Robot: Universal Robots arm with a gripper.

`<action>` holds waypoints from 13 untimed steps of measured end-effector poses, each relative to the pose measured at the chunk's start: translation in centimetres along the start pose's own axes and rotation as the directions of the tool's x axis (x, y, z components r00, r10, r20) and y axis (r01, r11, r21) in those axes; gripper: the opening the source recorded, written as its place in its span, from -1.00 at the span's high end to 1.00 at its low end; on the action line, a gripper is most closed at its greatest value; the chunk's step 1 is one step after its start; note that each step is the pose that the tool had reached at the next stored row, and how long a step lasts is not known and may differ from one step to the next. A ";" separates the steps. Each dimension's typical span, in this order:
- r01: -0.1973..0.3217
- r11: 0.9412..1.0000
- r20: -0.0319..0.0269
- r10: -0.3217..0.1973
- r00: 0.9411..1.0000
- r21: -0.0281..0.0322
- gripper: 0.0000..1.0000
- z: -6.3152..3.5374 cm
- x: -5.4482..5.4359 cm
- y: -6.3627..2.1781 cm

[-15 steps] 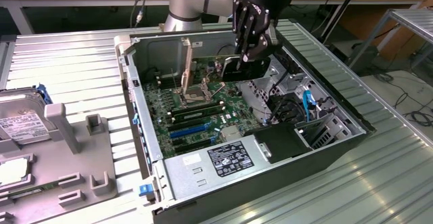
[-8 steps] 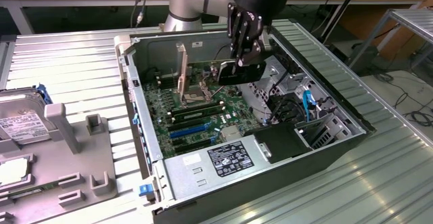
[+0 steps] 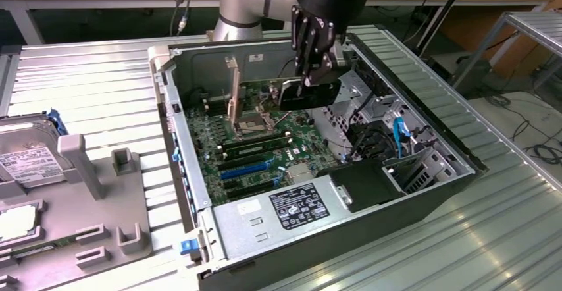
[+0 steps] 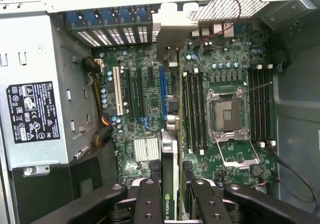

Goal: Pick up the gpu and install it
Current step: 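Insert the gpu into the slot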

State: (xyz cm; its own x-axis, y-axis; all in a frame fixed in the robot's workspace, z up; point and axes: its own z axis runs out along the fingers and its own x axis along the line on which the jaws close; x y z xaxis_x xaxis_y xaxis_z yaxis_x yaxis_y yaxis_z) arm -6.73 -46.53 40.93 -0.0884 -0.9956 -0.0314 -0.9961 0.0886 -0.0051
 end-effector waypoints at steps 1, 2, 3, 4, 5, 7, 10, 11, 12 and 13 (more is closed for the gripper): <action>-0.001 1.000 0.000 0.001 1.000 0.000 0.47 0.04 -0.1 0.01; -0.001 1.000 0.001 0.001 1.000 0.000 0.47 0.07 -0.2 0.02; -0.001 1.000 0.001 0.001 1.000 0.000 0.47 0.11 -0.3 0.02; -0.001 1.000 0.001 0.001 1.000 0.000 0.47 0.15 -0.3 0.03; -0.002 1.000 0.001 0.002 1.000 0.000 0.47 0.22 -0.3 0.06; -0.002 1.000 0.001 0.002 1.000 0.000 0.47 0.36 -0.4 0.14; -0.002 1.000 0.001 0.002 1.000 0.000 0.47 0.63 -0.4 0.30; -0.002 1.000 0.001 0.002 1.000 0.000 0.47 0.71 -0.4 0.36; -0.002 1.000 0.001 0.002 1.000 0.000 0.47 0.76 -0.4 0.40; -0.002 1.000 0.001 0.002 1.000 0.000 0.47 0.85 -0.4 0.46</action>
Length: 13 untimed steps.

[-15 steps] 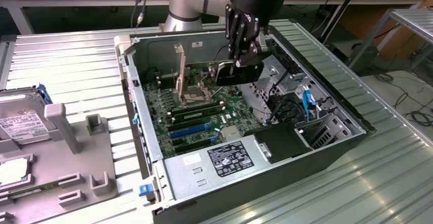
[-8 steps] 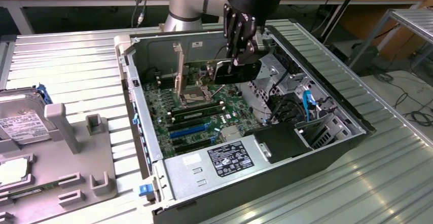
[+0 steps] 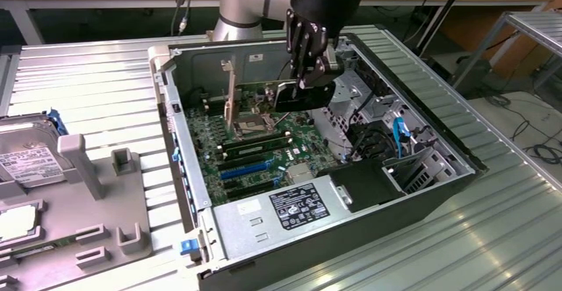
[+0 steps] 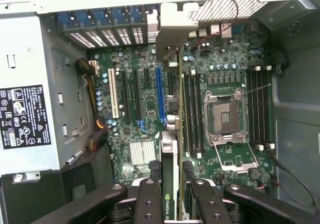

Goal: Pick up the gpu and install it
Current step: 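Insert the gpu into the slot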

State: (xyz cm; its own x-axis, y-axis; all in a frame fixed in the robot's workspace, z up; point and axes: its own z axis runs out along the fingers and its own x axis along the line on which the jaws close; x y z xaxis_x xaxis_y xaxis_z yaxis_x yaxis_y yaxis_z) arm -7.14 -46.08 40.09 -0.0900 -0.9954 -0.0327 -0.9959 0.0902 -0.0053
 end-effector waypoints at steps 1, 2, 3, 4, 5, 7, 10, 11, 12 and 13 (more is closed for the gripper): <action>0.000 1.000 0.000 0.000 1.000 0.000 0.47 0.09 0.0 0.06; 0.000 1.000 0.000 0.000 1.000 0.000 0.47 0.18 0.0 0.13; 0.000 1.000 0.000 0.000 1.000 0.000 0.47 0.25 0.0 0.18; 0.000 1.000 0.000 0.000 1.000 0.000 0.47 0.33 0.0 0.24; 0.000 1.000 0.000 0.000 1.000 0.001 0.47 0.40 0.0 0.30; 0.000 1.000 0.000 0.000 1.000 0.001 0.47 0.57 0.0 0.44; 0.000 1.000 0.000 0.000 1.000 0.001 0.47 0.81 0.1 0.64; 0.000 1.000 0.000 0.000 1.000 0.002 0.47 1.00 0.1 0.81; 0.000 1.000 0.000 0.000 1.000 0.002 0.47 1.15 0.1 0.93; 0.000 1.000 0.000 0.000 1.000 0.002 0.47 1.22 0.1 1.00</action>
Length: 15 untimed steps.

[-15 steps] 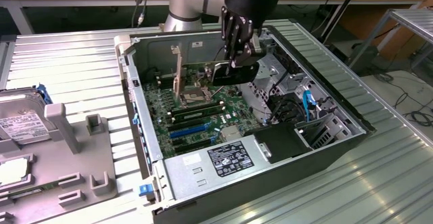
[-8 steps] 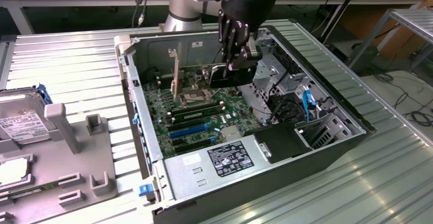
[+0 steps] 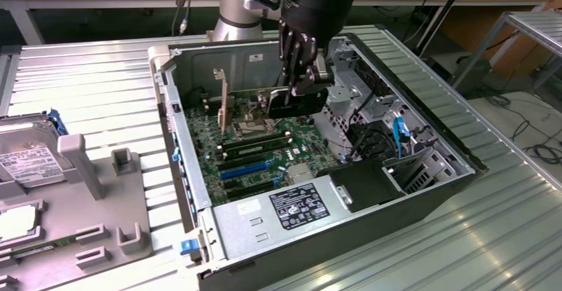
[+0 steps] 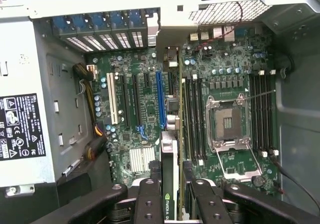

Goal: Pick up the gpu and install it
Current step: 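Insert the gpu into the slot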

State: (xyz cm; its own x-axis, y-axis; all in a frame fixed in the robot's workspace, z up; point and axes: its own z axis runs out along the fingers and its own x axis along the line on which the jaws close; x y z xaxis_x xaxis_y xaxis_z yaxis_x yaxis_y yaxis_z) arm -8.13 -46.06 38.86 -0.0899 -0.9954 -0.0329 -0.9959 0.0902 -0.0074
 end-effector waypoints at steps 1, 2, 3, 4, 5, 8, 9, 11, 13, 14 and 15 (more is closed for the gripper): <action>0.000 1.000 0.000 0.000 1.000 0.000 0.47 0.08 0.0 0.08; 0.000 1.000 0.000 0.000 1.000 0.000 0.47 0.15 0.0 0.14; 0.000 1.000 0.000 0.000 1.000 0.000 0.47 0.23 0.0 0.22; 0.000 1.000 0.000 0.000 1.000 0.001 0.47 0.30 0.0 0.29; 0.000 1.000 0.000 0.000 1.000 0.001 0.47 0.38 0.0 0.36; 0.000 1.000 0.000 0.000 1.000 0.001 0.47 0.61 0.1 0.56; 0.000 1.000 0.000 0.000 1.000 0.002 0.47 0.68 0.1 0.62; 0.000 1.000 0.000 0.000 1.000 0.002 0.47 0.83 0.1 0.75; 0.000 1.000 0.000 0.000 1.000 0.003 0.47 1.00 0.1 0.88; 0.000 1.000 0.000 0.000 1.000 0.003 0.47 1.13 0.1 0.98; 0.000 1.000 0.000 0.000 1.000 0.003 0.47 1.23 0.1 1.05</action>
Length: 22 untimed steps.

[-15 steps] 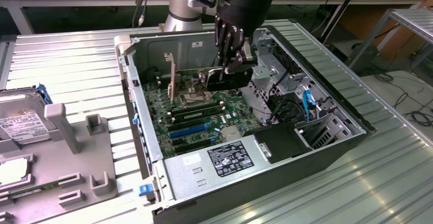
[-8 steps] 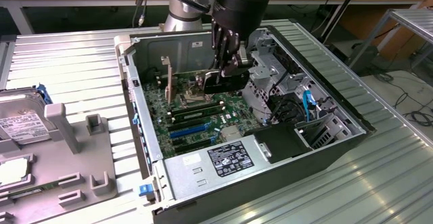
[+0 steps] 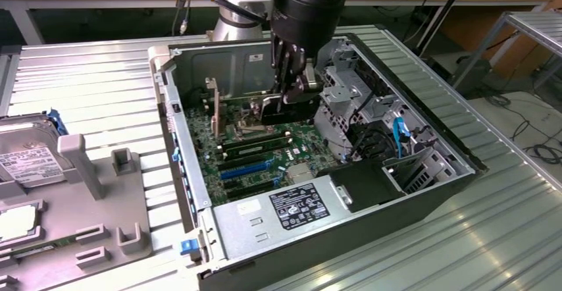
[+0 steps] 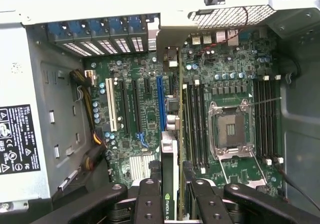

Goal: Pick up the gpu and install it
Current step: 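Insert the gpu into the slot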

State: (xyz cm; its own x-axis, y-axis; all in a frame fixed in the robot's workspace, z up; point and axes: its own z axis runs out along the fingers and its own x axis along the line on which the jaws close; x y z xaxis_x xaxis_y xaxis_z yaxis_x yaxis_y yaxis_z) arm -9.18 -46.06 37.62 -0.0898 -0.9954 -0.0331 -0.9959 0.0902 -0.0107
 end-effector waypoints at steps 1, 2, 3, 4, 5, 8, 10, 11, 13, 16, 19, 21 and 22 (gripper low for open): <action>0.000 1.000 0.000 0.000 1.000 0.000 0.47 0.08 0.0 0.05; 0.000 1.000 0.000 0.000 1.000 0.001 0.47 0.18 0.0 0.11; 0.000 1.000 0.000 0.000 1.000 0.001 0.47 0.27 0.0 0.17; 0.000 1.000 0.000 0.000 1.000 0.001 0.47 0.38 0.0 0.23; 0.000 1.000 0.000 0.000 1.000 0.002 0.47 0.49 0.0 0.28; 0.000 1.000 0.000 0.000 1.000 0.003 0.47 0.81 0.1 0.40; 0.000 1.000 0.000 0.000 1.000 0.003 0.47 1.00 0.1 0.41; 0.000 1.000 0.000 0.000 1.000 0.003 0.47 1.06 0.1 0.42; 0.000 1.000 0.000 0.000 1.000 0.004 0.47 1.32 0.1 0.44; 0.000 1.000 0.000 0.000 1.000 0.004 0.47 1.81 0.1 0.48; 0.000 1.000 0.000 0.000 1.000 0.006 0.47 2.17 0.1 0.60; 0.000 1.000 0.001 0.000 1.000 0.009 0.47 2.40 0.2 0.70; 0.000 1.000 0.001 0.000 1.000 0.010 0.47 2.52 0.2 0.72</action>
State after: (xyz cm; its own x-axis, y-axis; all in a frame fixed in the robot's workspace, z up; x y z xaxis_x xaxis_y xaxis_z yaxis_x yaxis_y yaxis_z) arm -9.89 -46.16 35.09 -0.0896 -0.9954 -0.0342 -0.9957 0.0903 -0.0203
